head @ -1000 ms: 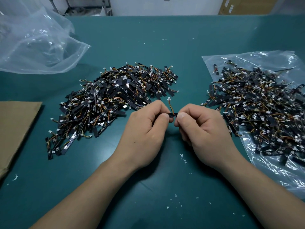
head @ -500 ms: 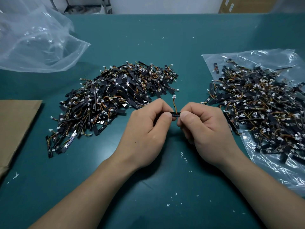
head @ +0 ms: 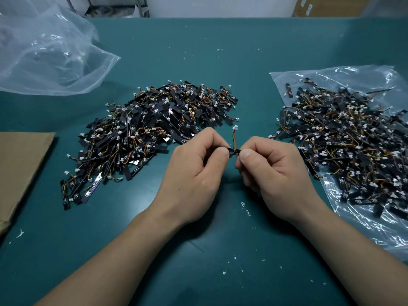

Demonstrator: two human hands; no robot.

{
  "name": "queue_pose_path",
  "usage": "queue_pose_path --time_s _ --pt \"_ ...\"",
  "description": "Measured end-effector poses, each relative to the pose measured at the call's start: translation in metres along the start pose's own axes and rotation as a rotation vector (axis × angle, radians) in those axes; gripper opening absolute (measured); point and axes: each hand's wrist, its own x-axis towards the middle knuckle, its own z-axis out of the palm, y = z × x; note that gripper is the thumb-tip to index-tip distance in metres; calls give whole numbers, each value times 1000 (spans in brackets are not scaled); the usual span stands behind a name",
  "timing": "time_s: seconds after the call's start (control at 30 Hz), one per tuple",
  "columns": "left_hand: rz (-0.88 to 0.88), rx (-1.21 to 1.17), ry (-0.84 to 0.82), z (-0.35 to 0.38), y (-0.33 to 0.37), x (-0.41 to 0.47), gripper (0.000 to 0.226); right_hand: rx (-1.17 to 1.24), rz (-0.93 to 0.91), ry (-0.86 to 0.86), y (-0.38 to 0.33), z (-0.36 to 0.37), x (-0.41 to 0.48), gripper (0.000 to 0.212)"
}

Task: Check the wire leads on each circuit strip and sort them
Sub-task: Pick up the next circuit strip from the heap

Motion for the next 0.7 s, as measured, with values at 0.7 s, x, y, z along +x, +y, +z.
queue_pose_path --time_s 0.7 --pt "50 31 21 -3 1 -1 18 -88 -60 -147 -1 -1 -2 42"
